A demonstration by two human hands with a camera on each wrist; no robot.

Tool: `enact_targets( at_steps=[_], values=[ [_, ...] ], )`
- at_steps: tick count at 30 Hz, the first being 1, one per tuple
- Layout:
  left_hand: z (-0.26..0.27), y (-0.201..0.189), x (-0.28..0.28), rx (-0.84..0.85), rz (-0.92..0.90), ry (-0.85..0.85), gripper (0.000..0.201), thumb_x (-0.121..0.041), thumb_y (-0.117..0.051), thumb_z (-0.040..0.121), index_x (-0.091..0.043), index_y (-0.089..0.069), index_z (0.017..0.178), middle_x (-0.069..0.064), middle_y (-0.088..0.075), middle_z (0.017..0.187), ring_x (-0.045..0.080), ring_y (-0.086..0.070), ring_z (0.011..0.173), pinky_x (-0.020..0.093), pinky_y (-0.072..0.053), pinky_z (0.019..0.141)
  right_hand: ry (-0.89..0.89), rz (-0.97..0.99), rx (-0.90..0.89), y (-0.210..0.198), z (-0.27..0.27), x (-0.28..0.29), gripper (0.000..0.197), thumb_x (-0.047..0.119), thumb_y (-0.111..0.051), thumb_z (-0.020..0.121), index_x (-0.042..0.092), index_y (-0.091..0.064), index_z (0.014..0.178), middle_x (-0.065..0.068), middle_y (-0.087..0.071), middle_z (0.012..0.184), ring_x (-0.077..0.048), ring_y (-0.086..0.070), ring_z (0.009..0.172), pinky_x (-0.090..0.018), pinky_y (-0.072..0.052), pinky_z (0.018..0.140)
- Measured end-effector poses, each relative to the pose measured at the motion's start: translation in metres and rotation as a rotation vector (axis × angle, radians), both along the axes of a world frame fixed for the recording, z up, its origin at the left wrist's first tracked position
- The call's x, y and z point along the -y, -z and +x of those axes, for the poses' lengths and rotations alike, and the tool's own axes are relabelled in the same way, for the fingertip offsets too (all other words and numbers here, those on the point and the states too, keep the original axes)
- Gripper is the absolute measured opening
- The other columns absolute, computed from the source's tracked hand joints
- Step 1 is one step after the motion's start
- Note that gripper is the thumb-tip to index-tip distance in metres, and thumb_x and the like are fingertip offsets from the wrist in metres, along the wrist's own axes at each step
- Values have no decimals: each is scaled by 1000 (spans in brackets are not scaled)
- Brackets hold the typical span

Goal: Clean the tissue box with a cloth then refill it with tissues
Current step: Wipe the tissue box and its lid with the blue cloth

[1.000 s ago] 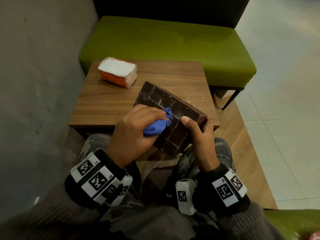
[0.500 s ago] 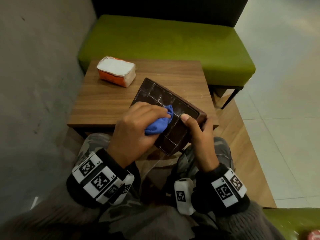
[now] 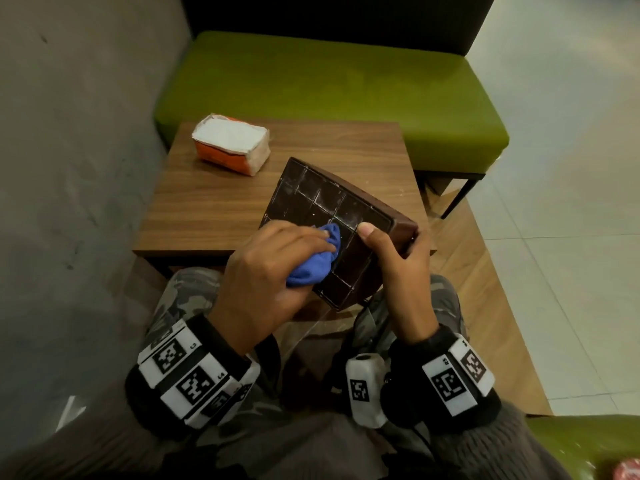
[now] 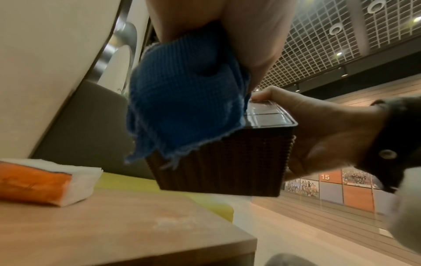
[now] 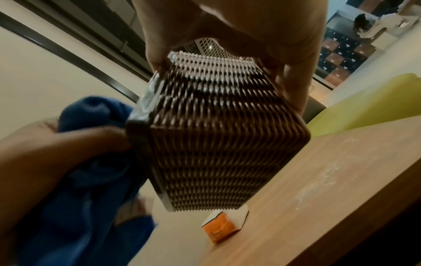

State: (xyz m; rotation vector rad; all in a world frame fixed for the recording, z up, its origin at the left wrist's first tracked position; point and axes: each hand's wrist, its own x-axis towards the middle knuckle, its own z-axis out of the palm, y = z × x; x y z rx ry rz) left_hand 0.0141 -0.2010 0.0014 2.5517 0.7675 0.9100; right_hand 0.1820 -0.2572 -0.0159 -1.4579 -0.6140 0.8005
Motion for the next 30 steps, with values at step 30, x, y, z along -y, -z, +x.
enact_targets(
  at_steps=[30],
  values=[
    [-9, 22, 11, -19, -89, 19, 45, -20, -55, 77, -13, -58, 122, 2, -56, 131, 19, -55, 112, 35, -46, 93, 73, -44, -160, 4, -5, -3, 88, 58, -75, 50, 21, -43, 124, 0, -61, 117, -18, -65, 107, -45, -53, 95]
  ],
)
